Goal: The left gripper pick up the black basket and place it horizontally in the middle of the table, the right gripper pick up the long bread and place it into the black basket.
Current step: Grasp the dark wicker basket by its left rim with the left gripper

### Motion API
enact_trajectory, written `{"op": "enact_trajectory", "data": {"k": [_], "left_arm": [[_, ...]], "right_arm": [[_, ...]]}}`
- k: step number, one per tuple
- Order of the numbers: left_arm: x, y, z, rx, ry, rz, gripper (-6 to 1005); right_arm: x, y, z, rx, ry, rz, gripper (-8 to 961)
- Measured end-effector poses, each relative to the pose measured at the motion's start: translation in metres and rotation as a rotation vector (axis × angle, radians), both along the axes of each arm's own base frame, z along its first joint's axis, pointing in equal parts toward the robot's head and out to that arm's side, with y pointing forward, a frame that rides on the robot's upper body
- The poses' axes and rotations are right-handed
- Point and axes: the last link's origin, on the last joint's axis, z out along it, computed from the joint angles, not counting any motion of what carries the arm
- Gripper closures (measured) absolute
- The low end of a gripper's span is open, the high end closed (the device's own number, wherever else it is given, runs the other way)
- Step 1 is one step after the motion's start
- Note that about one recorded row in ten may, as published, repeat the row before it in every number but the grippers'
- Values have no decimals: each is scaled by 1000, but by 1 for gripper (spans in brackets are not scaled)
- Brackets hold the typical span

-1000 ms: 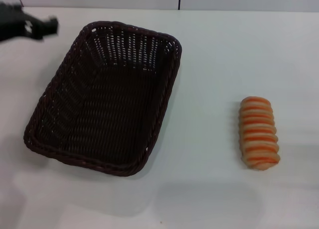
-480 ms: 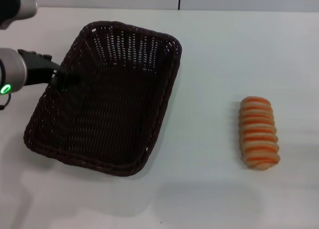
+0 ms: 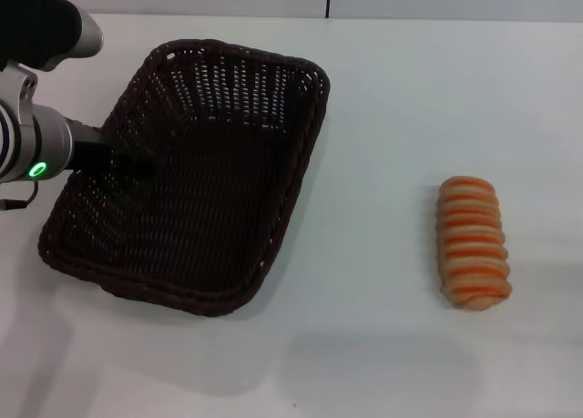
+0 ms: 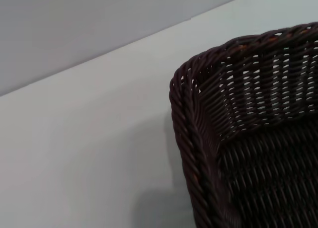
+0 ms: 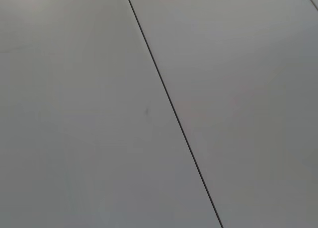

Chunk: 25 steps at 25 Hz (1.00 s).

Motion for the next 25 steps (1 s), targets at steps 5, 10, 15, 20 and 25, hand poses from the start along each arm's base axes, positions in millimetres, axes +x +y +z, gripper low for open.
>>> {"op": "enact_trajectory", "data": {"k": [5, 10, 15, 20, 25], "left_arm": [[2, -1, 7, 16, 17, -9, 389], [2, 0, 7, 19, 30, -18, 459], [3, 0, 6, 5, 48, -31, 621], [21, 2, 5, -85, 66, -183, 712], [43, 7, 6, -247, 17, -368, 713]], "right_arm": [[0, 0, -1, -7, 0, 2, 126], [0, 0, -2, -10, 0, 3, 127], [-1, 0, -1, -10, 0, 4, 128], [-1, 0, -1, -8, -2, 5, 129], [0, 0, -1, -7, -2, 5, 130]]}}
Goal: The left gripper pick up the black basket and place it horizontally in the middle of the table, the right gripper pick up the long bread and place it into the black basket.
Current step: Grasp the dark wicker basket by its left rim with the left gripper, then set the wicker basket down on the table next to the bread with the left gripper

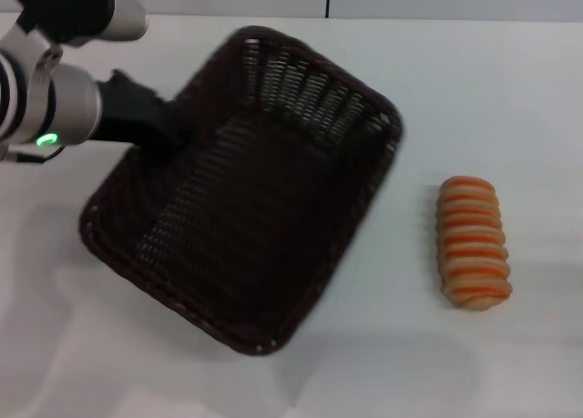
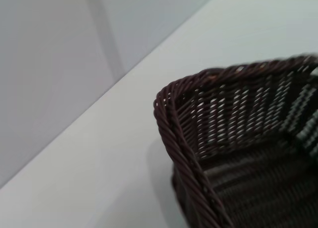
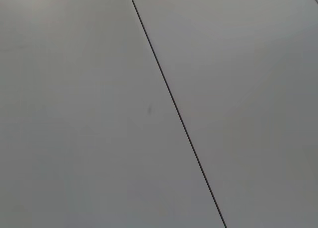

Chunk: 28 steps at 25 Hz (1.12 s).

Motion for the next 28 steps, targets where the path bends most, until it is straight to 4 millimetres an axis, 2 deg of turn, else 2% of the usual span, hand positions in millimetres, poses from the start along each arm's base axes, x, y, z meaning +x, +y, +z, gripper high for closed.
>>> {"op": "enact_trajectory", "data": {"k": [3, 5, 8, 13, 21, 28], "left_arm": [[5, 2, 0, -38, -16, -30, 714], [26, 16, 3, -201, -52, -134, 726], [32, 19, 2, -255, -56, -162, 761], [54, 18, -13, -484, -120, -277, 803], [63, 27, -23, -537, -129, -288, 806], [62, 36, -28, -492, -122, -286, 802]], "right_arm": [[0, 0, 0, 0, 1, 0, 131], [1, -1, 0, 0, 1, -3, 131], [1, -1, 0, -1, 4, -3, 132], [0, -1, 0, -3, 25, 9, 133], [-1, -1, 1, 1, 24, 16, 134], [0, -2, 1, 1, 22, 12, 135]]}}
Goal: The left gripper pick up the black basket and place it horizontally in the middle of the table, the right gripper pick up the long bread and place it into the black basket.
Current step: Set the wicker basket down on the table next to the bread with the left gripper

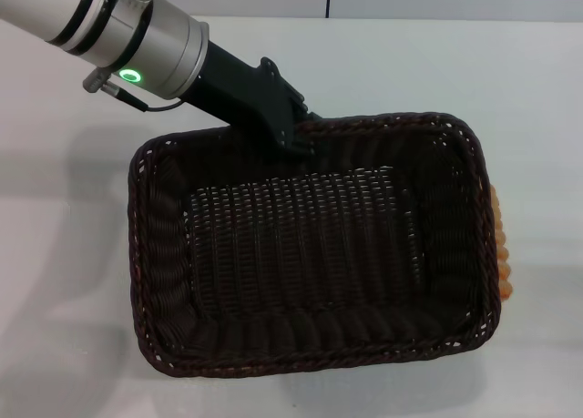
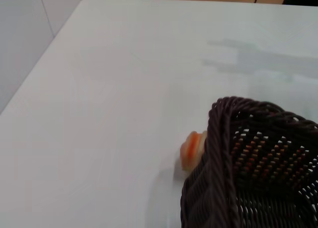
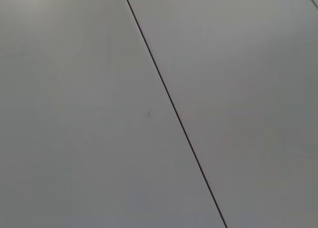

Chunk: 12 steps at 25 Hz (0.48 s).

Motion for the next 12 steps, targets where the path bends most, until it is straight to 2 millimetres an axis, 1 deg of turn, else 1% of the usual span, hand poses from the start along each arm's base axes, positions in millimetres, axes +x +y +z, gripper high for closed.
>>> {"op": "enact_trajectory", "data": {"k": [3, 8, 12], "left_arm": [[1, 1, 0, 4, -5, -9, 800], [5, 1, 1, 3, -5, -28, 556], [20, 6, 16, 74, -30, -86, 445]], "right_arm": [[1, -1, 0, 0, -2, -2, 136], [1, 0, 0, 0, -3, -2, 137], [0, 1, 0, 0, -4, 2, 138]]}}
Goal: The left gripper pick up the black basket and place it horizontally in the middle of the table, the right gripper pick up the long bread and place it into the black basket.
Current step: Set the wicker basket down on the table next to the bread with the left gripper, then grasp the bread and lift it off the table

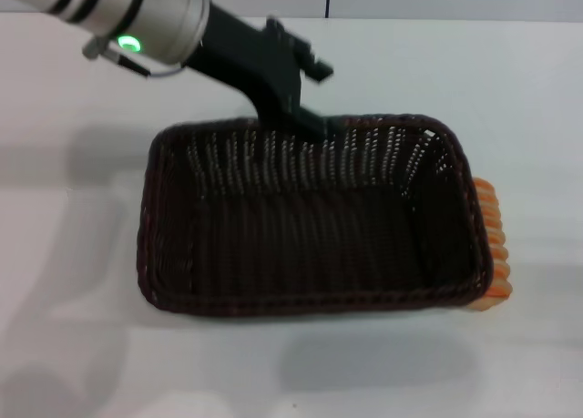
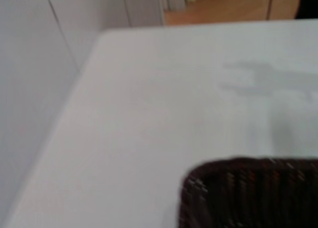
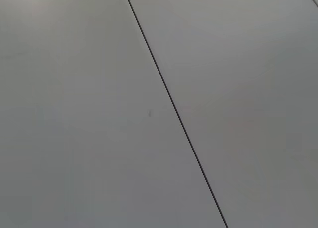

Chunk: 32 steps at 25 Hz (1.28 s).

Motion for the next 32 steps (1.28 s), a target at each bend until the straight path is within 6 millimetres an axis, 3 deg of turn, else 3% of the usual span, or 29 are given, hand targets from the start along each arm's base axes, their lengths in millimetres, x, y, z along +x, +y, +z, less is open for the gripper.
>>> {"op": "enact_trajectory", "data": {"k": [4, 5, 6, 7, 8, 9, 12, 14, 15, 18, 19, 21, 23, 24, 25, 28, 29, 32], "left_arm": [[16, 6, 19, 111, -40, -67, 355], [23, 10, 30, 227, -74, -106, 338], [23, 10, 30, 227, -74, -106, 321], [25, 12, 39, 364, -112, -141, 304], [25, 12, 39, 364, -112, -141, 303], [24, 12, 42, 541, -147, -183, 303], [24, 11, 42, 637, -166, -212, 301], [20, 0, 33, 993, -184, -354, 300], [20, 0, 33, 993, -184, -354, 299], [13, -7, 32, 1265, -215, -404, 298], [4, -14, 37, 1431, -305, -379, 297], [-2, -16, 38, 1460, -342, -356, 296], [-26, -25, 46, 1532, -506, -246, 296], [-49, -30, 50, 1516, -660, -144, 296], [-49, -30, 50, 1516, -660, -144, 296], [-89, -31, 43, 1406, -788, -8, 295], [-112, -30, 35, 1349, -809, 55, 295], [-128, -29, 31, 1328, -816, 113, 295]], "right_arm": [[0, 0, 0, -2, 0, 0, 138], [0, 1, -1, -4, 0, -1, 138], [0, 1, -1, -7, 0, -2, 139], [0, 1, -2, -15, -1, 0, 139], [0, 1, -2, -15, -1, 0, 139], [0, 1, -3, -26, -10, 1, 139], [0, 2, -4, -34, -16, 0, 140], [1, 2, -5, -43, -17, 0, 140], [1, 2, -5, -43, -17, 0, 140], [-2, 4, -9, -88, -44, 26, 141], [-3, 4, -11, -104, -56, 36, 141], [-5, 5, -15, -145, -79, 59, 141], [-6, 6, -18, -175, -91, 73, 142], [-7, 6, -21, -201, -99, 84, 142], [-8, 6, -25, -229, -109, 96, 142], [-10, 8, -38, -325, -130, 115, 143], [-10, 10, -47, -386, -142, 114, 143], [-9, 15, -55, -440, -151, 104, 143]]}}
